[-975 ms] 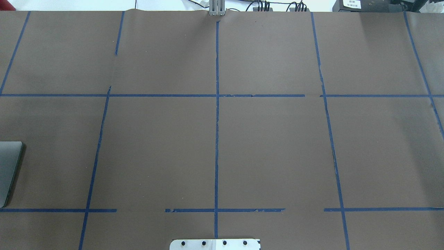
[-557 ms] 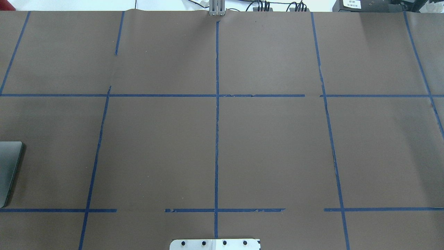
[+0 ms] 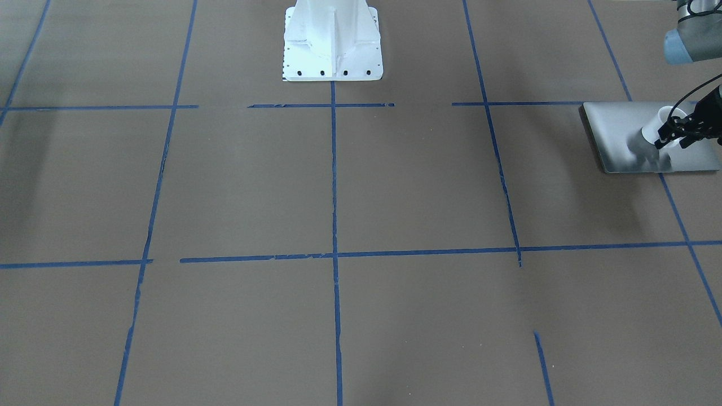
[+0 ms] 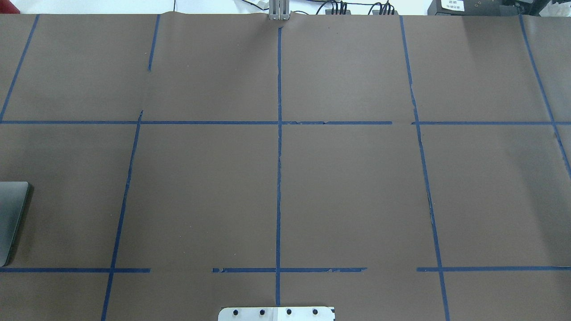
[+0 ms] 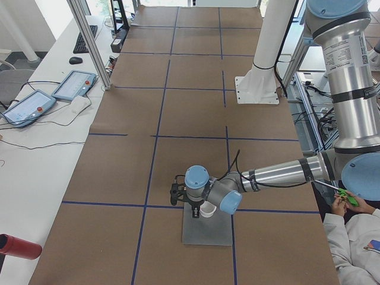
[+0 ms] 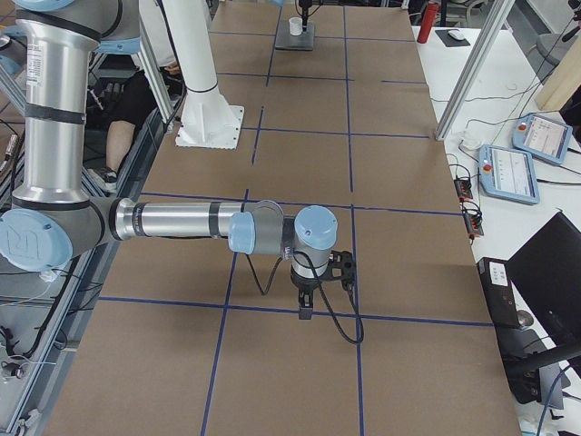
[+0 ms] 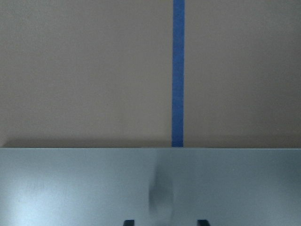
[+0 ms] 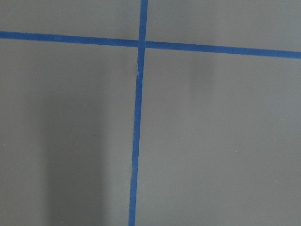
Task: Place cup on laptop
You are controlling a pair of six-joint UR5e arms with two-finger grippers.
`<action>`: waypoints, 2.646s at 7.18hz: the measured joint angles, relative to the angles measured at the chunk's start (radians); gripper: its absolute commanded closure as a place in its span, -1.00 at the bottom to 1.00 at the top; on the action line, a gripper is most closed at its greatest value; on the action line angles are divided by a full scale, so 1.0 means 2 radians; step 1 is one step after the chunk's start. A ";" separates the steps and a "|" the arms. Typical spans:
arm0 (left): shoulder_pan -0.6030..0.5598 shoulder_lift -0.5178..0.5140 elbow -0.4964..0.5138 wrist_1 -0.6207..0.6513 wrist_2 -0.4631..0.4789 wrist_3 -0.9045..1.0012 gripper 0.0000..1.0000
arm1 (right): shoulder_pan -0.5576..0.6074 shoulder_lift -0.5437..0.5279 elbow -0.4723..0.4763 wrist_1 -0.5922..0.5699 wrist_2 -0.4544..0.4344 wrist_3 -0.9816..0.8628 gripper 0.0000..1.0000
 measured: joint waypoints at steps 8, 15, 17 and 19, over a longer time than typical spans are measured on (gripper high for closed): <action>-0.162 0.009 -0.128 0.272 -0.019 0.306 -1.00 | 0.000 0.000 0.000 0.000 0.000 0.000 -1.00; -0.184 0.002 -0.170 0.350 -0.007 0.355 -1.00 | 0.000 0.000 0.000 0.000 -0.001 0.000 -1.00; -0.184 0.002 -0.168 0.350 -0.007 0.354 -1.00 | 0.000 0.000 0.000 0.000 -0.001 0.000 -1.00; -0.184 0.001 -0.166 0.349 -0.007 0.354 -1.00 | 0.000 0.000 0.000 0.000 0.000 0.000 -1.00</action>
